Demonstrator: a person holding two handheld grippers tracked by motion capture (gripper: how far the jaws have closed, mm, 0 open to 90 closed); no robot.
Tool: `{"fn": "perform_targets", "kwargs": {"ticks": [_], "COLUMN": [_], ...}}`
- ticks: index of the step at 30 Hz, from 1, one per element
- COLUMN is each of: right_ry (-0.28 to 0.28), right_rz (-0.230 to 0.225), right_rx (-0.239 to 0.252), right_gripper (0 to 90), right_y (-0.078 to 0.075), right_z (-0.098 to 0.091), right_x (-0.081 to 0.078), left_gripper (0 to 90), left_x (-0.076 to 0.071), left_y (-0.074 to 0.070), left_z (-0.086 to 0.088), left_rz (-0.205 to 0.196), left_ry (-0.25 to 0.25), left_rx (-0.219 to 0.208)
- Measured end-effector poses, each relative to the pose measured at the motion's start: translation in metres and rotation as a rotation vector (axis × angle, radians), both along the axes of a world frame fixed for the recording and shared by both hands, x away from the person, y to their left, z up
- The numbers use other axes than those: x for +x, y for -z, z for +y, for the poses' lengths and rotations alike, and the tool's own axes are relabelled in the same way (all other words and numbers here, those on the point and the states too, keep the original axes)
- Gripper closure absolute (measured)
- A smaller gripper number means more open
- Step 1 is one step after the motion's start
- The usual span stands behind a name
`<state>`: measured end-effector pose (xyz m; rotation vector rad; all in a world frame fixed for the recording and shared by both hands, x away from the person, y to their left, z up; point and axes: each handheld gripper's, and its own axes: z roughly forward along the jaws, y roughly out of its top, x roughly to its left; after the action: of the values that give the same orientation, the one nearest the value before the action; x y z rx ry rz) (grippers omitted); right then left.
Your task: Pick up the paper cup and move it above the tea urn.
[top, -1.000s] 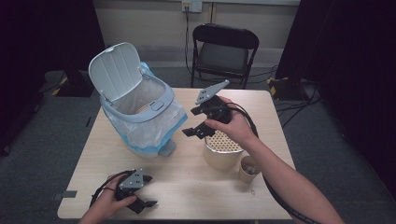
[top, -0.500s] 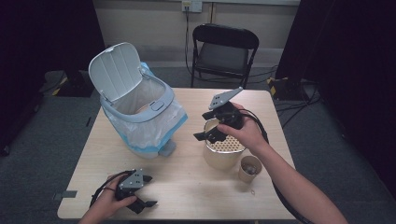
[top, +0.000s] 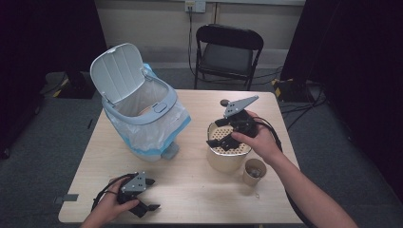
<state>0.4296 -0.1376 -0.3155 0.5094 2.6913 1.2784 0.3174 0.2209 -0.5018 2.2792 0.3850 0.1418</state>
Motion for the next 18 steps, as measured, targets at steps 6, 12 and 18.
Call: {"fn": "perform_targets", "kwargs": {"ticks": [6, 12, 18], "right_ry": [0.017, 0.028, 0.050], "right_rz": [0.007, 0.008, 0.019], "right_rx": [0.001, 0.005, 0.008], "right_gripper": [16.1, 15.9, 15.8], "right_y": [0.005, 0.012, 0.019], "right_z": [-0.013, -0.024, -0.040], "right_x": [-0.002, -0.005, -0.008], "left_gripper": [11.5, 11.5, 11.5], "left_x": [0.000, 0.000, 0.000], "left_y": [0.000, 0.000, 0.000], "left_z": [0.000, 0.000, 0.000], "left_rz": [0.000, 0.000, 0.000], "left_ry": [0.000, 0.000, 0.000], "left_rx": [0.000, 0.001, 0.001]}}
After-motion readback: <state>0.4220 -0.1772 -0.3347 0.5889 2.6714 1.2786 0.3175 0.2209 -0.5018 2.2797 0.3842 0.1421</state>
